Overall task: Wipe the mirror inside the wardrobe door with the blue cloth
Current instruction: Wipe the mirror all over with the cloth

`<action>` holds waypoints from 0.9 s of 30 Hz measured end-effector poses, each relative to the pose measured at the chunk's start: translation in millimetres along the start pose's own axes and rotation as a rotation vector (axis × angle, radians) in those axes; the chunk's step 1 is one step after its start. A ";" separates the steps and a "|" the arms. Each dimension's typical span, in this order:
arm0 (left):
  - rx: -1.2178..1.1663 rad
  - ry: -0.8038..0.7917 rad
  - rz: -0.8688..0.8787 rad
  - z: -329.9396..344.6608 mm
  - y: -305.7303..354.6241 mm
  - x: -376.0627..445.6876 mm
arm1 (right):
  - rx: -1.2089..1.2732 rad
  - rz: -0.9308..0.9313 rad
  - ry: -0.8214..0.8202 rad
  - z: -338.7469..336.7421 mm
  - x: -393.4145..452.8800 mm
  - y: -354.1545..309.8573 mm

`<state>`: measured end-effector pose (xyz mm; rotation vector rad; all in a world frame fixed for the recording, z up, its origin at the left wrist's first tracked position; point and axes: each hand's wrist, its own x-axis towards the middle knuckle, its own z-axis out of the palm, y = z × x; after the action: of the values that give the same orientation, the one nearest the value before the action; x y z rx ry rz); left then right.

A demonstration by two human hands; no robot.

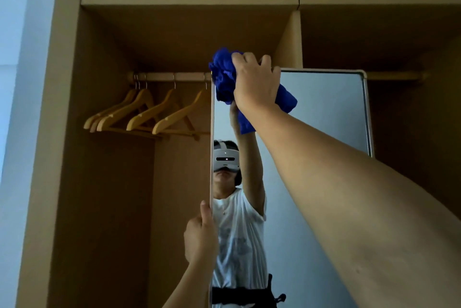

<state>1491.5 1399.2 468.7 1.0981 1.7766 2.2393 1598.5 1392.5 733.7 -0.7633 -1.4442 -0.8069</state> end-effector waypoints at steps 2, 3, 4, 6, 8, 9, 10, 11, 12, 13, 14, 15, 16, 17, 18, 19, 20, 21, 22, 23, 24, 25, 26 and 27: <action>0.008 0.034 0.023 0.9 -0.6 -1.8 | 0.002 0.041 0.006 -0.6 -2.6 10.5; 0.010 0.049 0.032 1.5 -1.3 -2.4 | 0.005 0.070 0.009 -1.0 -4.4 18.2; 0.014 0.070 0.034 1.4 -2.0 -2.4 | 0.010 0.109 0.012 -1.8 -6.0 26.7; 0.030 0.116 0.032 2.9 -1.9 -2.5 | 0.001 0.193 0.021 -4.8 -9.1 49.8; 0.043 0.147 0.043 5.5 -2.1 -2.8 | -0.013 0.267 0.020 -9.4 -12.6 76.6; 0.039 0.154 0.052 6.0 -2.9 -2.6 | -0.017 0.299 0.014 -11.8 -15.0 89.0; 0.029 0.153 0.061 7.0 -3.5 -3.1 | -0.023 0.332 0.012 -14.3 -17.7 101.9; 0.018 0.152 0.067 7.5 -4.4 -3.2 | -0.032 0.364 0.013 -16.8 -20.3 113.3; 0.011 0.150 0.071 8.1 -5.3 -3.5 | -0.040 0.396 0.013 -19.3 -22.6 124.3; 0.010 0.149 0.075 8.6 -6.1 -3.8 | -0.044 0.428 0.010 -21.7 -24.6 134.9; 0.008 0.150 0.078 8.0 -6.9 -3.1 | -0.046 0.458 0.004 -23.6 -26.1 144.5; 0.002 0.149 0.077 8.1 -7.9 -2.7 | -0.054 0.492 -0.002 -25.9 -28.3 155.8; -0.007 0.146 0.071 8.3 -8.6 -2.2 | -0.064 0.525 -0.009 -28.0 -30.5 167.4; -0.011 0.141 0.063 8.5 -9.2 -1.6 | -0.069 0.556 -0.016 -30.1 -33.0 179.1; -0.010 0.136 0.059 8.7 -9.5 -1.4 | -0.064 0.578 -0.020 -32.0 -36.1 189.9; -0.008 0.136 0.055 8.8 -9.4 -1.0 | -0.053 0.586 -0.020 -33.2 -39.5 198.1; -0.006 0.142 0.050 9.2 -9.1 -1.3 | -0.041 0.580 -0.016 -33.5 -43.9 203.8; -0.005 0.152 0.048 9.3 -8.6 -1.4 | -0.036 0.563 -0.007 -33.1 -48.7 206.2; -0.008 0.161 0.044 9.4 -7.8 -2.4 | -0.038 0.545 0.005 -32.4 -55.4 206.7; -0.012 0.169 0.044 9.1 -7.1 -3.4 | -0.036 0.533 0.023 -31.2 -63.5 205.9; -0.019 0.176 0.050 8.7 -6.0 -3.6 | -0.032 0.526 0.045 -29.9 -72.1 203.9; -0.024 0.183 0.056 8.4 -6.3 -4.9 | -0.027 0.522 0.062 -29.1 -83.1 202.4; -0.023 0.192 0.063 8.3 -6.5 -6.2 | -0.025 0.517 0.077 -28.1 -94.6 201.1; -0.019 0.203 0.067 8.1 -7.0 -7.8 | -0.028 0.507 0.088 -26.9 -106.8 199.9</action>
<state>1499.4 1404.4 459.4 0.9710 1.8112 2.4821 1784.7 1478.5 633.5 -1.0458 -1.0925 -0.4623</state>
